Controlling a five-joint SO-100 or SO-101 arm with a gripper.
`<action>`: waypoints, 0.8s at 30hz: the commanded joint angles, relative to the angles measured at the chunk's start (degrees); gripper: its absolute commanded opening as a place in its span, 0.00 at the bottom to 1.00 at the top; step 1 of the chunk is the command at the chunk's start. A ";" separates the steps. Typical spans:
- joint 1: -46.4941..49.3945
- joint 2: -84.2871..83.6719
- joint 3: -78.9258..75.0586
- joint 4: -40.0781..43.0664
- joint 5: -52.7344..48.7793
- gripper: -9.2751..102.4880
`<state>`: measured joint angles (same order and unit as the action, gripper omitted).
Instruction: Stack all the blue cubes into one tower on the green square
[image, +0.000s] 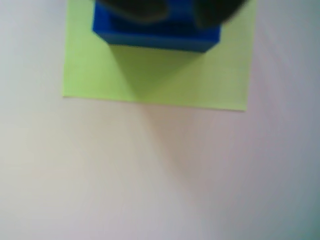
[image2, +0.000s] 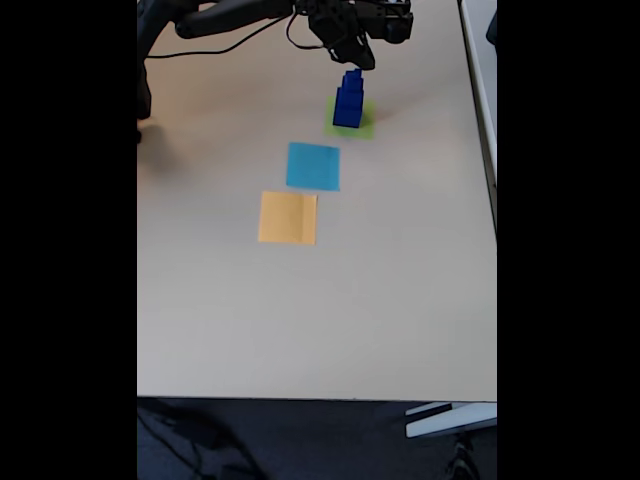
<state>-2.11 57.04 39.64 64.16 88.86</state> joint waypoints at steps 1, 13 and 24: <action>0.09 5.98 -0.53 -0.70 0.53 0.08; 0.00 6.06 -0.26 0.18 0.44 0.08; -0.18 6.06 -0.09 0.79 0.53 0.08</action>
<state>-2.20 57.04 39.90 64.51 88.86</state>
